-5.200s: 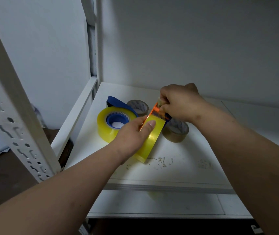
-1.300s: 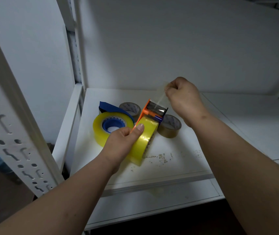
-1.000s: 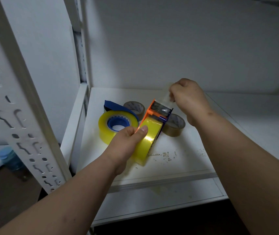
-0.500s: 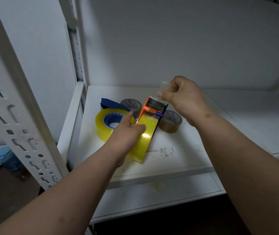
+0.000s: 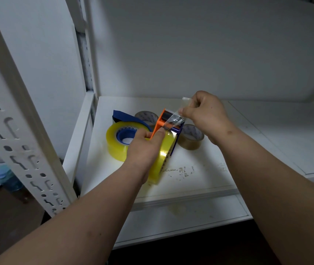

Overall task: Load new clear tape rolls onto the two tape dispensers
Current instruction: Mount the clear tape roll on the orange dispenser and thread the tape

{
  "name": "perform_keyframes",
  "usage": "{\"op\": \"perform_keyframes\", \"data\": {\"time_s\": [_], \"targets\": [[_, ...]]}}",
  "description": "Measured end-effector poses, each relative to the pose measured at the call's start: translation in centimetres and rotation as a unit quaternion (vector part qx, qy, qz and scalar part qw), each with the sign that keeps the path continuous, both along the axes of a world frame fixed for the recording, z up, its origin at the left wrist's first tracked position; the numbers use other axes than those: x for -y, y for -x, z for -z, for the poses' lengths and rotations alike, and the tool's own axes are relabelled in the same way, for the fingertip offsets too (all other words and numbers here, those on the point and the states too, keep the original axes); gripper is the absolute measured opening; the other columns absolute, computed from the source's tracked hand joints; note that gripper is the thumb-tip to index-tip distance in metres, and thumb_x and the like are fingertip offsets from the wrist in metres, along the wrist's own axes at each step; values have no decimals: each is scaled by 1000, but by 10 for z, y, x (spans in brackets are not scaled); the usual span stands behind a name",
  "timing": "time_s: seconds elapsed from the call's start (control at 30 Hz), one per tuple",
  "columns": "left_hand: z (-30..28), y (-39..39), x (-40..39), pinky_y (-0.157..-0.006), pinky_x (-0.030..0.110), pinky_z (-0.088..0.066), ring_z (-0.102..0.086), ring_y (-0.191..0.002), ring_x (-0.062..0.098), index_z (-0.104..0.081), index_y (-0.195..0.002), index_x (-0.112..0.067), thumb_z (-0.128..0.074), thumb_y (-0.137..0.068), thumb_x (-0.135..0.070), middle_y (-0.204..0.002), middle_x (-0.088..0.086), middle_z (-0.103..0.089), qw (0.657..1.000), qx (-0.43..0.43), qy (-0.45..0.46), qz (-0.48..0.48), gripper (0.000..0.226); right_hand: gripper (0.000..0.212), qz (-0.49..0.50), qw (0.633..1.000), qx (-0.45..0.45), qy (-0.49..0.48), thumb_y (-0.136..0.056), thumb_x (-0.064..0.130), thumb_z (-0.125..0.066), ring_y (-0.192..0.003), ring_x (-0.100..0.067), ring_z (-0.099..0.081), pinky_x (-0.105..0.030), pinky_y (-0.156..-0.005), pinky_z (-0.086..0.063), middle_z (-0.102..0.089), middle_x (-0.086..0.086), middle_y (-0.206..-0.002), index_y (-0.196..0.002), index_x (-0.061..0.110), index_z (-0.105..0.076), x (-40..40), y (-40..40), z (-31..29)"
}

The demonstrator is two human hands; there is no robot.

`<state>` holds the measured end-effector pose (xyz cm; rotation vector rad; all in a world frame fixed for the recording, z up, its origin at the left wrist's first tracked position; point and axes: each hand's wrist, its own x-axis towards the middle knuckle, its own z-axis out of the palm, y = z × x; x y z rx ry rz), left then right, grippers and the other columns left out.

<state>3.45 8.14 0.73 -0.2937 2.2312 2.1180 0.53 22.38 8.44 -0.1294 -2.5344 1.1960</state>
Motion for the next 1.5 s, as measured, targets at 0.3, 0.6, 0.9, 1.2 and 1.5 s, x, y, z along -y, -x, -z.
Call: {"op": "perform_keyframes", "data": {"time_s": [0.3, 0.6, 0.9, 1.2, 1.5], "targets": [[-1, 5, -11, -67, 39, -45, -50, -75, 24, -43, -77, -18, -73, -77, -38, -80, 10, -53, 995, -8, -77, -57, 36, 25, -9, 999, -24, -30, -70, 13, -61, -67, -22, -47, -37, -64, -41, -45, 6, -61, -59, 22, -40, 2, 4, -1], [3, 4, -13, -64, 38, -43, -49, -67, 23, -37, -65, -21, -68, -79, -48, -70, 5, -49, 995, -39, -19, -95, 43, 30, -40, 994, -72, -76, -74, 16, -65, -61, -12, -45, -36, -78, -41, -45, 9, -60, -64, 23, -38, 6, 14, 0], [2, -9, -12, -65, 38, -44, -50, -67, 19, -43, -73, -21, -51, -89, -54, -68, -1, -50, 990, -76, 90, -83, 38, 34, -69, 977, -128, -158, -81, 29, -68, -63, -10, -43, -36, -82, -37, -43, 10, -67, -65, 25, -38, 13, 14, -7], [5, -13, -9, -82, 51, -55, -64, -88, 28, -53, -87, -20, -68, -82, -43, -88, 5, -65, 993, -77, 69, -58, 28, 33, -69, 971, -173, -151, -82, 28, -67, -59, -4, -43, -37, -83, -41, -43, 11, -60, -65, 24, -39, 14, 11, -4], [-1, -10, -16, -62, 36, -43, -48, -63, 17, -46, -69, -20, -70, -74, -58, -66, -1, -51, 991, -67, 68, -91, 46, 26, -65, 977, -189, -79, -81, 27, -69, -59, -8, -44, -44, -85, -48, -44, 12, -60, -70, 18, -47, 9, 13, -8]]}}
